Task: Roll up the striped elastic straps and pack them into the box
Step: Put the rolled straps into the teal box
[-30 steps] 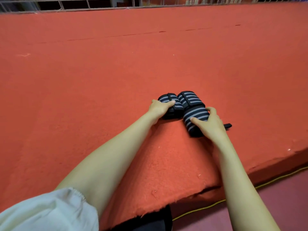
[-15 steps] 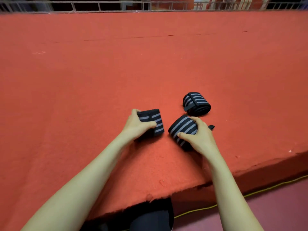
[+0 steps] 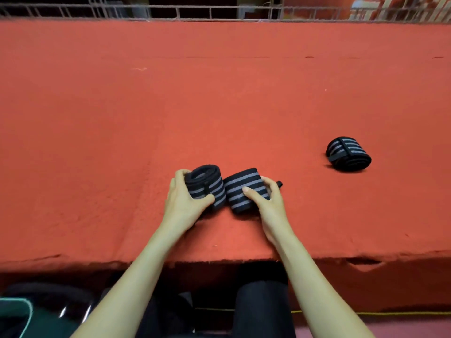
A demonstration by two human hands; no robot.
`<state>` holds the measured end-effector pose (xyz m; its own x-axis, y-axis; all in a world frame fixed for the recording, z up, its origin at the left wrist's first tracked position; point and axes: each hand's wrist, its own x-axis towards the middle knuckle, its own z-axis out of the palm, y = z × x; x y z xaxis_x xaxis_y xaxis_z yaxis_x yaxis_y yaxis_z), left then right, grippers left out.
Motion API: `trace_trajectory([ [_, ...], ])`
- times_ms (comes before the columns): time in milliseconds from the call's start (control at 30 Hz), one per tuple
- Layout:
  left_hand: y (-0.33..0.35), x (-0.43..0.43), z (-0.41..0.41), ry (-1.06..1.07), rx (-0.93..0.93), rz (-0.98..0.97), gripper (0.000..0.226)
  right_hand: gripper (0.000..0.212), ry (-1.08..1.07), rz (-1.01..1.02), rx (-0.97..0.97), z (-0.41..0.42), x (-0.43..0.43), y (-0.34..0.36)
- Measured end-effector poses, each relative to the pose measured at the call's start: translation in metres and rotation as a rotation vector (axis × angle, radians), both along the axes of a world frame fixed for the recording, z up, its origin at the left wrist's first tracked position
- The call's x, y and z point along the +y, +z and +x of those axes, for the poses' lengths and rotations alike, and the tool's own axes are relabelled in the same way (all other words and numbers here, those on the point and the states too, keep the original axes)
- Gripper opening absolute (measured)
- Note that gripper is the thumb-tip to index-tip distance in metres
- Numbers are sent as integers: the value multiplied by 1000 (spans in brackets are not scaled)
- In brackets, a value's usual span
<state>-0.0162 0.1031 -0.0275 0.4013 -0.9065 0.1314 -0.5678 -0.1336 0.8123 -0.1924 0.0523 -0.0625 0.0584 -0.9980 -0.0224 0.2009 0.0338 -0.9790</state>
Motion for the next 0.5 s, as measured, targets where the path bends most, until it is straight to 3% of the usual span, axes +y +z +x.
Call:
trace_trajectory([
  [100, -5, 13, 14, -50, -27, 43, 62, 52, 84, -185, 304, -5, 4, 7],
  [167, -6, 15, 16, -98, -42, 60, 64, 66, 176, -277, 535, -17, 2, 19],
  [233, -6, 14, 15, -123, -82, 74, 66, 84, 294, -314, 747, -29, -1, 34],
  [333, -3, 13, 8, -110, -168, 120, 71, 93, 463, -285, 1017, -41, -5, 52],
  [500, 2, 11, 0, -192, -216, 137, 77, 112, 577, -267, 1132, -46, -7, 60],
])
